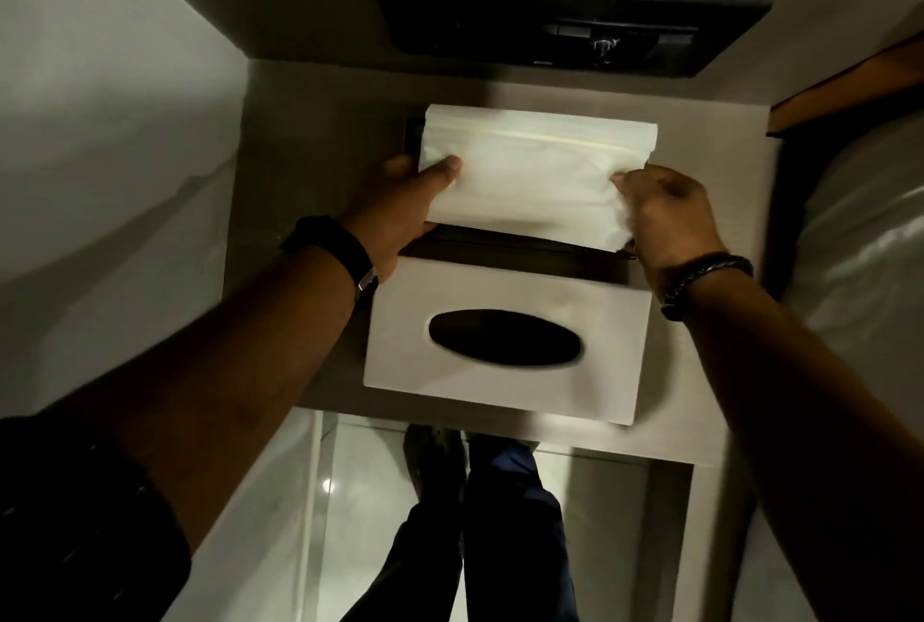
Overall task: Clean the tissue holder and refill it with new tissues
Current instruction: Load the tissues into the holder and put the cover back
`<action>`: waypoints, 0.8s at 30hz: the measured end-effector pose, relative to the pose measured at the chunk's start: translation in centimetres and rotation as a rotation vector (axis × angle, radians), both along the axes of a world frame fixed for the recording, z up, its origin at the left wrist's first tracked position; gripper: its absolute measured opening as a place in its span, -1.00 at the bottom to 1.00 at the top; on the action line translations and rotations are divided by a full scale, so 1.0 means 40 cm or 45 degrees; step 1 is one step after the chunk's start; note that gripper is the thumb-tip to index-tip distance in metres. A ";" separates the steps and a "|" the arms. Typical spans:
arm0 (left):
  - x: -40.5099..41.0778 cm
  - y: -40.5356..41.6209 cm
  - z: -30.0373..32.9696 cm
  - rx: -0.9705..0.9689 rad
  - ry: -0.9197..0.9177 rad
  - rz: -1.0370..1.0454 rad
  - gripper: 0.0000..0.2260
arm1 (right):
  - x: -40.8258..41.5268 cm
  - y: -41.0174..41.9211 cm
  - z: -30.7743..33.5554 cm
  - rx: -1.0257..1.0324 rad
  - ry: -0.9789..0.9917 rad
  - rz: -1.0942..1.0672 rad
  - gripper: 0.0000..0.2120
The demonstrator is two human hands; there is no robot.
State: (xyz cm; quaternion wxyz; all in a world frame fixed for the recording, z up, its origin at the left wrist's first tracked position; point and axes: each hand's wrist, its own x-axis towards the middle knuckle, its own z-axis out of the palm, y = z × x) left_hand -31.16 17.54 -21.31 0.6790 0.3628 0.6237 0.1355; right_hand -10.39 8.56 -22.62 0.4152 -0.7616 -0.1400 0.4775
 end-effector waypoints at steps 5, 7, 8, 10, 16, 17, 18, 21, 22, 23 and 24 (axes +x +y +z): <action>0.001 -0.001 -0.006 0.139 0.208 -0.078 -0.87 | -0.002 -0.006 -0.031 0.006 -0.245 0.174 -0.65; -0.001 -0.010 -0.008 0.263 0.354 -0.134 -0.72 | -0.009 -0.011 -0.036 -0.009 -0.437 0.272 -0.66; -0.001 -0.014 -0.008 0.325 0.417 -0.176 -0.68 | -0.011 -0.014 -0.036 -0.026 -0.524 0.298 -0.66; -0.002 -0.021 -0.008 0.437 0.530 -0.275 -0.66 | -0.016 -0.020 -0.031 -0.014 -0.626 0.296 -0.62; 0.002 -0.039 0.017 1.225 0.856 -0.627 -0.53 | -0.075 -0.042 0.022 0.160 -1.091 0.604 -0.46; 0.009 -0.044 0.014 1.319 0.829 -0.743 -0.48 | -0.082 -0.040 0.021 0.181 -1.161 0.756 -0.44; 0.017 -0.048 0.005 1.369 0.820 -0.918 -0.43 | -0.084 -0.035 0.015 0.173 -1.218 0.918 -0.41; 0.028 -0.040 -0.051 1.275 0.932 -1.415 -0.37 | -0.066 -0.012 -0.020 -0.014 -1.235 1.255 -0.31; 0.027 -0.033 -0.072 1.217 0.950 -1.470 -0.37 | -0.058 -0.009 -0.034 -0.083 -1.221 1.307 -0.28; 0.024 -0.027 -0.089 1.171 0.945 -1.481 -0.37 | -0.052 -0.010 -0.049 -0.121 -1.227 1.341 -0.26; 0.021 -0.023 -0.104 1.148 0.929 -1.472 -0.37 | -0.048 -0.014 -0.062 -0.133 -1.249 1.363 -0.25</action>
